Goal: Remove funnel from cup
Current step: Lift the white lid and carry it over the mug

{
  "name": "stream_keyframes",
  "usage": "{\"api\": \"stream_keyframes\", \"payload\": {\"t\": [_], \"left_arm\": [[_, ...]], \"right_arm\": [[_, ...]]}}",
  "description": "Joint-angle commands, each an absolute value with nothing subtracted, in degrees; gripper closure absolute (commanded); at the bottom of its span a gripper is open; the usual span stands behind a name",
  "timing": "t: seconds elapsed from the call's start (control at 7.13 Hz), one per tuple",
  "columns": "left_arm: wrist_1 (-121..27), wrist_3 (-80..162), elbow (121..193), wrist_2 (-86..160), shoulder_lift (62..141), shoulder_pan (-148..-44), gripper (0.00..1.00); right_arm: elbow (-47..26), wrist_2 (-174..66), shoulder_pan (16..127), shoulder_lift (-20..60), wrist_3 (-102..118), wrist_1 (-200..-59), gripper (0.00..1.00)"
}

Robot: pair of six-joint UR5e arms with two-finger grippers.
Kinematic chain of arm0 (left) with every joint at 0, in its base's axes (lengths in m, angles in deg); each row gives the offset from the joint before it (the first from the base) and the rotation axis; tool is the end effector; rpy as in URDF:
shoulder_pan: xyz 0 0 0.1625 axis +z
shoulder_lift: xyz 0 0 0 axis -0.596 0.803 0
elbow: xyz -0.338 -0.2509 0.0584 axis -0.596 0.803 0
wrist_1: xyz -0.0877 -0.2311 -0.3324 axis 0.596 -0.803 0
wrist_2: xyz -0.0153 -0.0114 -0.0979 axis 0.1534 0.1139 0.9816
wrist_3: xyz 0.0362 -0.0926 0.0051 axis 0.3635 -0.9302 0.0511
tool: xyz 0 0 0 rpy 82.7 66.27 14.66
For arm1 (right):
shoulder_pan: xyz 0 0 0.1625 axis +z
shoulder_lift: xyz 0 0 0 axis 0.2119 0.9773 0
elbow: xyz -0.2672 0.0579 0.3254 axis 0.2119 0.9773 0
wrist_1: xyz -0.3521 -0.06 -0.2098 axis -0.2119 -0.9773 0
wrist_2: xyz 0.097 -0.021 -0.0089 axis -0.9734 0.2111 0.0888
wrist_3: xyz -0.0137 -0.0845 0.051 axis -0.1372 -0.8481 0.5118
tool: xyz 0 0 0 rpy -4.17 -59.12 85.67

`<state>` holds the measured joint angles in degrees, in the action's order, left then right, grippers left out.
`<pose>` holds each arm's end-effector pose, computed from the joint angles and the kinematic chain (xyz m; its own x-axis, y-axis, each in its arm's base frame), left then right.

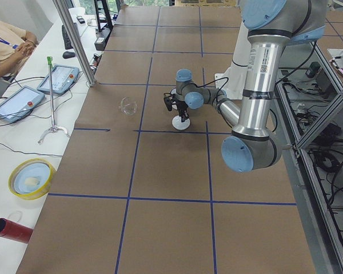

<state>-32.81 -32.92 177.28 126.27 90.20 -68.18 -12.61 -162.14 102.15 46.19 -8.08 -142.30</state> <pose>0.4064 -0.3651 0.3940 0.6461 -0.3733 -0.6658 0.2765 0.9275 -0.2517 0.0669 -0.4450 0.6703 0.7522 0.0162 0.6587 -0.0032 0.9998 -0.0209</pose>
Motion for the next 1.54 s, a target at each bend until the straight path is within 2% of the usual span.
{"api": "stream_keyframes", "payload": {"t": [0.0, 0.28, 0.42, 0.7, 1.12, 1.4], "left_arm": [[-32.4, -32.9, 178.4, 126.3, 90.3, -69.0, 1.0], [-23.4, -33.0, 187.0, 126.4, 91.3, -72.7, 1.0], [-14.8, -33.3, 191.0, 126.4, 96.7, -73.8, 1.0], [-2.5, -34.5, 186.4, 126.6, 110.3, -73.1, 1.0], [-2.6, -39.5, 181.3, 126.6, 113.6, -68.3, 1.0], [-2.6, -39.5, 181.3, 126.7, 113.9, -67.2, 1.0]], "right_arm": [[-12.6, -162.1, 102.1, 46.2, -8.1, -142.3, 0.0], [-12.6, -162.1, 102.1, 46.2, -8.1, -142.3, 0.0], [-12.6, -162.1, 102.1, 46.2, -8.1, -142.3, 0.0], [-12.6, -162.1, 102.1, 46.2, -8.1, -142.3, 0.0], [-12.6, -162.1, 102.1, 46.2, -8.1, -142.3, 0.0], [-12.6, -162.1, 102.1, 46.2, -8.1, -142.3, 0.0]]}}
